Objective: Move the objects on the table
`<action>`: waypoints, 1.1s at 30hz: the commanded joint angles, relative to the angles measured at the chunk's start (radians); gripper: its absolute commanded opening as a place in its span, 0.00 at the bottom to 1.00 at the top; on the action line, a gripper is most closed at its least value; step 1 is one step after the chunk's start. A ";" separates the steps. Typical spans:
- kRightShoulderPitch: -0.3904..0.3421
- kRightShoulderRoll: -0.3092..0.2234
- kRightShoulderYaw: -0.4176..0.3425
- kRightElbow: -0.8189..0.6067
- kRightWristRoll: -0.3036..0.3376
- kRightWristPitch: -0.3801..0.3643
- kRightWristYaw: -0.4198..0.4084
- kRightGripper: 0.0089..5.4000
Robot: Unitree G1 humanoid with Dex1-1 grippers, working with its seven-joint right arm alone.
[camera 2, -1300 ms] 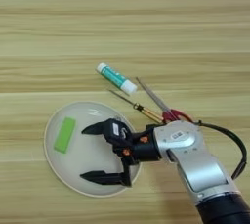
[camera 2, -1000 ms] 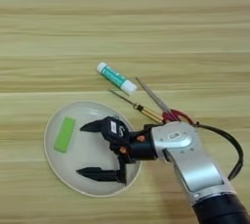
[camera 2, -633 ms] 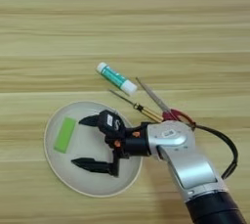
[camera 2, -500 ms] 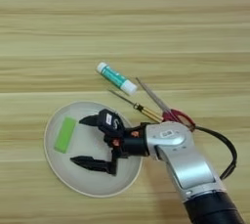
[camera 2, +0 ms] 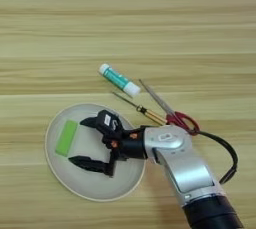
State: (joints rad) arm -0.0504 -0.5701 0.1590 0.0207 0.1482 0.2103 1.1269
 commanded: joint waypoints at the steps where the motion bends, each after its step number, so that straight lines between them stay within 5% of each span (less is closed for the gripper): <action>1: -0.043 -0.012 -0.003 -0.030 -0.006 0.000 -0.035 0.99; 23: -0.040 0.010 0.029 -0.070 -0.008 0.011 -0.044 0.99; 33: -0.050 0.045 0.064 -0.041 -0.063 -0.016 -0.118 0.99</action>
State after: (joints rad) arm -0.0549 -0.5229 0.2282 -0.0218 0.1145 0.2129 1.0623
